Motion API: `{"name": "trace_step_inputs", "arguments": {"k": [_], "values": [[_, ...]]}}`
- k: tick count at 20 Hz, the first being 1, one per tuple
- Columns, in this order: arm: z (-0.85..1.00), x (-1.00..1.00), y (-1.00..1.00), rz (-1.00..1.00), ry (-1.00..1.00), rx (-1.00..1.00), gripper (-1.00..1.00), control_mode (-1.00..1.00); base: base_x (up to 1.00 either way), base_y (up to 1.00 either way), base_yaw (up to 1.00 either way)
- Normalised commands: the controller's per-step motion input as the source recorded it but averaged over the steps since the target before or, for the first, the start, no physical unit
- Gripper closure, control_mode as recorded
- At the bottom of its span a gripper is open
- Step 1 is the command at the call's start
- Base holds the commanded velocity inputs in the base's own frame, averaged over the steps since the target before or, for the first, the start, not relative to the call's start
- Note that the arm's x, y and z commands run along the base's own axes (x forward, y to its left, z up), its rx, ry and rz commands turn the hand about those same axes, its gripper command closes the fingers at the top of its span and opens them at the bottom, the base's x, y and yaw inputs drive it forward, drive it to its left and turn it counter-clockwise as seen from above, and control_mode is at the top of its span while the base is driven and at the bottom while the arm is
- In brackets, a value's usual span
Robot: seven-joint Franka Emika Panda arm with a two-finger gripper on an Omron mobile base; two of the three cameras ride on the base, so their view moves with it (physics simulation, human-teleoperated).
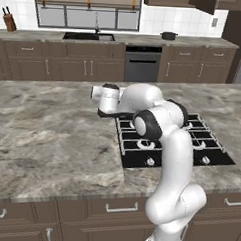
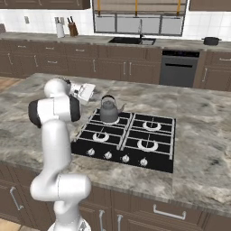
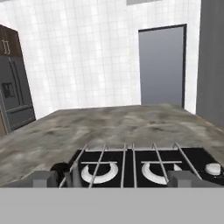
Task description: Pick the kettle from the cabinet and place it on a stove burner. Then pick the pot from the counter and place it on another stove burner. Finally, turn both burners on.
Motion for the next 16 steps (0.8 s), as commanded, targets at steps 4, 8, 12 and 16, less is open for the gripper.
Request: {"name": "trace_step_inputs", "arguments": {"k": [4, 8, 12, 16], "values": [[0.14, -0.82, 0.0, -0.04, -0.15, 0.03, -1.0, -1.0, 0.0, 0.0, 0.0], [0.33, -0.76, 0.0, -0.05, -0.18, 0.03, -1.0, -1.0, 0.0, 0.0, 0.0], [0.5, -0.68, 0.0, -0.05, -0.19, 0.04, -1.0, -1.0, 0.0, 0.0, 0.0], [0.46, -0.71, -0.07, -0.02, -0.21, 0.03, -1.0, -1.0, 0.0, 0.0, 0.0]]}}
